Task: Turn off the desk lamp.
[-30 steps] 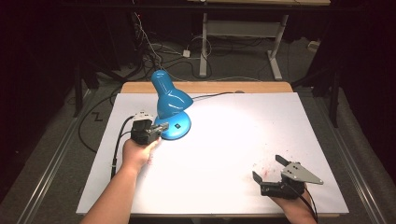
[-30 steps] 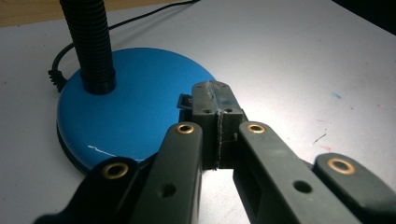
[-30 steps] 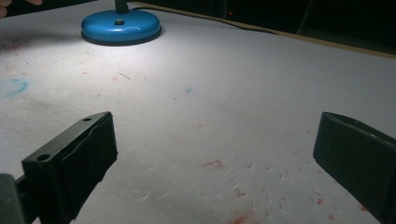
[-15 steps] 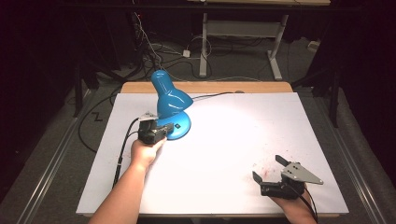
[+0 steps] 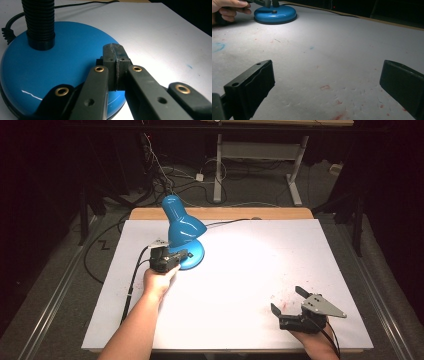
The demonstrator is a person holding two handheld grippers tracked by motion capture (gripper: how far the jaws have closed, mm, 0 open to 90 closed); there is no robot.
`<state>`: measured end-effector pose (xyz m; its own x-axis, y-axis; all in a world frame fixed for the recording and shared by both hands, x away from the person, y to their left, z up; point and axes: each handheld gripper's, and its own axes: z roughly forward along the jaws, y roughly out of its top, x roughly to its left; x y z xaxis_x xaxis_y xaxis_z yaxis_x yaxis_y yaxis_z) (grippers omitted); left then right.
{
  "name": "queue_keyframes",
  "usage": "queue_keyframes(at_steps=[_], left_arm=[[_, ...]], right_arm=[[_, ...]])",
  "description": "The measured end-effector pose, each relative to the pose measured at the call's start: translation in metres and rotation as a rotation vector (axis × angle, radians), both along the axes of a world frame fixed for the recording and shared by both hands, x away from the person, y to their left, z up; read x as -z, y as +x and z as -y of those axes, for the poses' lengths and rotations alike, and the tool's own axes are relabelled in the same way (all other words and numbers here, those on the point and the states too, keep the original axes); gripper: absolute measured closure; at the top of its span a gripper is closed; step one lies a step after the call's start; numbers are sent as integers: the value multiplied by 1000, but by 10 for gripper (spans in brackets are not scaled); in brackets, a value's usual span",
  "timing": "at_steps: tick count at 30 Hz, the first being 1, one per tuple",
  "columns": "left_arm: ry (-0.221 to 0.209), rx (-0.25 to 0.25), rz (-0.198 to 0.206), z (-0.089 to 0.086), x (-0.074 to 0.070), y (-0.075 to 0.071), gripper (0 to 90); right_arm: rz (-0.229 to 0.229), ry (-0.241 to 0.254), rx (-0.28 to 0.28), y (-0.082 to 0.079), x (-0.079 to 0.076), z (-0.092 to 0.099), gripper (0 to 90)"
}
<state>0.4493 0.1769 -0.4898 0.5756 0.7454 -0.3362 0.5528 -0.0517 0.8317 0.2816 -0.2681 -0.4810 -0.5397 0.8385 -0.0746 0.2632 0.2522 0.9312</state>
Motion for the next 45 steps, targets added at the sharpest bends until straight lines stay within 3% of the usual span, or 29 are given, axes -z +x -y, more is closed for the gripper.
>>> queue_keyframes(at_steps=[8,15,18,21,45], left_arm=[[-1,-8,-2,3,3,3,880],[-26,-17,-10,3,4,6,880],[-22,-14,-17,3,4,7,880],[19,13,-18,8,4,8,880],[-7,-4,-37,6,5,9,883]], right_arm=[[2,5,4,-1,-1,1,4],[2,5,5,0,0,2,4],[0,4,4,-1,0,2,4],[-4,2,2,0,1,1,4],[-10,2,-2,-1,3,-1,4]])
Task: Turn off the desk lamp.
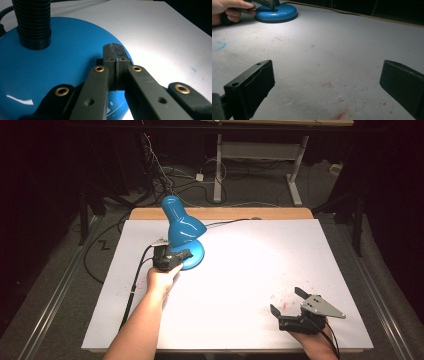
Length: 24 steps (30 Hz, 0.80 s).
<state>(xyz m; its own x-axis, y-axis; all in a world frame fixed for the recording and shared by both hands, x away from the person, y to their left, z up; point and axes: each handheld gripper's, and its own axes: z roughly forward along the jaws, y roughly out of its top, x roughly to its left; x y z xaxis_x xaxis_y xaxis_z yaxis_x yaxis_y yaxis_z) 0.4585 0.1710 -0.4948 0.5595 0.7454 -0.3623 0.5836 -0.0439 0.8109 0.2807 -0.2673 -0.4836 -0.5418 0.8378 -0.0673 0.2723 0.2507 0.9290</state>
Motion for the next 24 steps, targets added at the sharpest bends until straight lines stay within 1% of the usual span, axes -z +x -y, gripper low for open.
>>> queue_keyframes(at_steps=[2,3,4,15,18,19,21,24], left_arm=[[9,-6,0,1,0,0,883],[12,-19,-12,1,0,0,884],[6,-21,-16,0,0,1,884],[16,-26,-13,1,0,0,884],[1,-41,-34,-2,-1,0,883],[9,-48,-37,-4,-2,0,883],[30,-57,-28,-6,-5,-2,883],[53,-52,-19,-8,-10,-6,883]], right_arm=[[1,1,-1,0,0,0,4],[1,1,-2,0,0,0,4],[2,-1,-2,0,0,0,4],[1,0,-1,0,0,-1,4],[0,3,1,1,0,0,4],[-2,3,3,1,0,0,4],[0,6,5,1,0,1,4],[2,6,4,1,0,2,4]])
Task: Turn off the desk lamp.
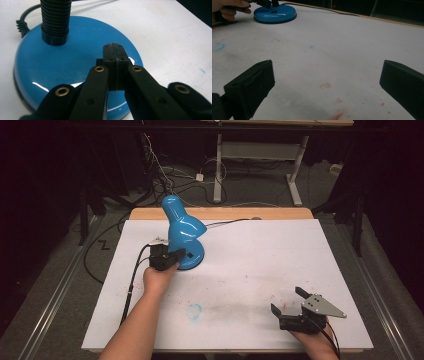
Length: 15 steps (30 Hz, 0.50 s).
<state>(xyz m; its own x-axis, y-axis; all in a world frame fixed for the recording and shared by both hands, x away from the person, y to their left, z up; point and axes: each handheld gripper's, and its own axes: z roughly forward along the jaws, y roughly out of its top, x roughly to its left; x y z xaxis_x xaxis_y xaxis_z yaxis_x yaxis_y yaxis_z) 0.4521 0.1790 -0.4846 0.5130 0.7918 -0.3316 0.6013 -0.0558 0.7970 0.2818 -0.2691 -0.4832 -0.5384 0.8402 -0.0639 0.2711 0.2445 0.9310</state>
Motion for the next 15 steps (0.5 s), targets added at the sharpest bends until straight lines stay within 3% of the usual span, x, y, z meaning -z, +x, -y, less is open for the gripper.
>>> queue_keyframes(at_steps=[5,15], left_arm=[[-6,-2,0,-7,-5,-11,883],[48,44,18,-13,-7,-36,882]], right_arm=[[4,4,6,1,-1,1,4],[3,13,22,3,-1,4,4]])
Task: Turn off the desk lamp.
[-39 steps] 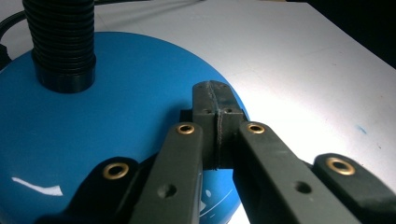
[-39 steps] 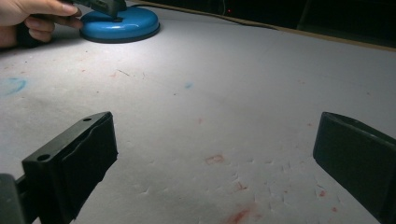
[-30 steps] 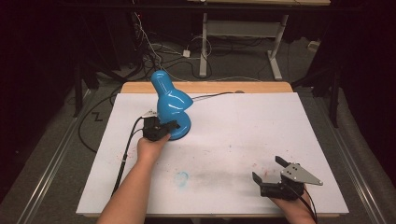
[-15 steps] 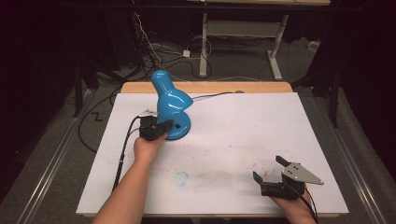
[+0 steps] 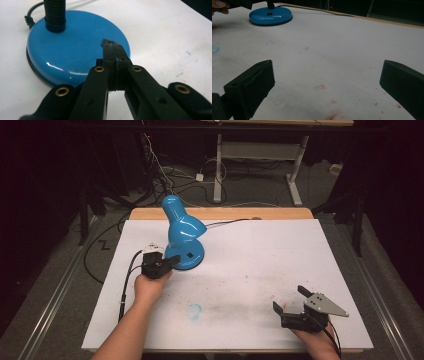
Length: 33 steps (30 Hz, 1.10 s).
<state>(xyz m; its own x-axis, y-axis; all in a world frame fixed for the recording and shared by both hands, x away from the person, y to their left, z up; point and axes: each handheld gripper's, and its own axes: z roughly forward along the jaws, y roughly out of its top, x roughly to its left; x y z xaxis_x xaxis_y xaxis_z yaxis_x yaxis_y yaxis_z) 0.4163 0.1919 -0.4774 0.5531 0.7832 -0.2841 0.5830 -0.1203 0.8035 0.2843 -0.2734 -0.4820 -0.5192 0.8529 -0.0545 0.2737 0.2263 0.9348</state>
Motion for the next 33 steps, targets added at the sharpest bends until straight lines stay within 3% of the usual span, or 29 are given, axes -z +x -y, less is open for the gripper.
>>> queue_keyframes(at_steps=[11,14,22,28,30,33], left_arm=[[50,22,-5,-5,8,-30,882],[84,30,-1,-6,9,-44,882],[118,32,-9,-13,13,-72,882],[122,30,8,-18,15,-103,882],[157,48,27,-18,18,-115,882],[127,49,28,-20,17,-123,882]], right_arm=[[2,-3,3,-1,0,1,4],[5,-3,3,-1,-1,1,4],[7,-2,7,-3,-1,5,4],[11,2,16,-3,-2,8,4],[14,4,16,-3,-3,9,4],[21,6,13,-3,-5,8,4]])
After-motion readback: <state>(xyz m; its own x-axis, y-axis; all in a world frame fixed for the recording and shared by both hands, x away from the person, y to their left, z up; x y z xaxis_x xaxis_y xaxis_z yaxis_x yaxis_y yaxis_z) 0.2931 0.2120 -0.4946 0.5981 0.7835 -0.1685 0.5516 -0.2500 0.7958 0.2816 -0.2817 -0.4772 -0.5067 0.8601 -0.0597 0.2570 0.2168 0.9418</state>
